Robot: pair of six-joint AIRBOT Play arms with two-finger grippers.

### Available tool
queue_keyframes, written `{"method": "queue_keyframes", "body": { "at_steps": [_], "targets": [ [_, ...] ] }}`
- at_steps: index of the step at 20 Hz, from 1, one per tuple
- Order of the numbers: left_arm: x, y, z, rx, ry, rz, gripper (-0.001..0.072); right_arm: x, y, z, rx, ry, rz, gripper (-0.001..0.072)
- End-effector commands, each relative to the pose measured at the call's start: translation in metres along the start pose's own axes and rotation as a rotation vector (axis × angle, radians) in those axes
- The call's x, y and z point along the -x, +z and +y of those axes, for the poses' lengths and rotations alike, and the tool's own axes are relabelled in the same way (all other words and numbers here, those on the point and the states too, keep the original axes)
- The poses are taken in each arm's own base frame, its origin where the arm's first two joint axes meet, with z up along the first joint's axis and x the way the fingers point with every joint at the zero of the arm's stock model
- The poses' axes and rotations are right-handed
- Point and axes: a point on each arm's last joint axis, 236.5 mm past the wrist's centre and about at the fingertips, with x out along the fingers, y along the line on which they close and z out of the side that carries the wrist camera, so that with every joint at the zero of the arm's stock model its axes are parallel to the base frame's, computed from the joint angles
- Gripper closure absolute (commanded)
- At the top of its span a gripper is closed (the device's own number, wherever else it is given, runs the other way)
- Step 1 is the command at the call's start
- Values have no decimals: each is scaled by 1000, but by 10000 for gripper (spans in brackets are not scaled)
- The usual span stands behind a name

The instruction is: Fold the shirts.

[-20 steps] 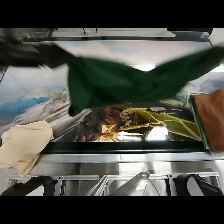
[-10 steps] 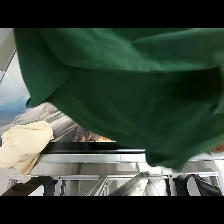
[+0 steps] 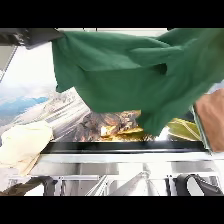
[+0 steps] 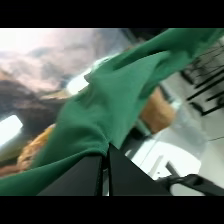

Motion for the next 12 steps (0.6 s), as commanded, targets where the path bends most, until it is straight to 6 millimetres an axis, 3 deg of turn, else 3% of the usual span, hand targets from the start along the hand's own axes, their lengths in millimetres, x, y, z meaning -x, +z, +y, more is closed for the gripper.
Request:
{"method": "queue_keyframes", "body": {
  "at_steps": [1,4,5,6,7,8,9,12],
  "targets": [
    [35,9,-80,-80,-182,-95,684,28,28,37,92,5,-93,694],
    [75,-9,-189,-285,-257,-202,683,78,66,90,239,-36,-246,694],
    [84,-16,-210,-359,-209,-248,684,94,73,105,283,-54,-284,694],
    [90,-19,-205,-471,-51,-287,683,107,78,118,321,-72,-314,694],
    [103,-6,-169,-451,182,-365,682,112,79,122,335,-77,-321,694],
    [122,10,-131,-321,343,-474,682,108,77,118,306,-72,-312,694],
    [125,12,-109,-261,391,-518,681,99,72,109,251,-59,-283,693],
    [76,-14,-40,-84,329,-395,681,51,28,76,56,49,-98,694]
  ]
}}
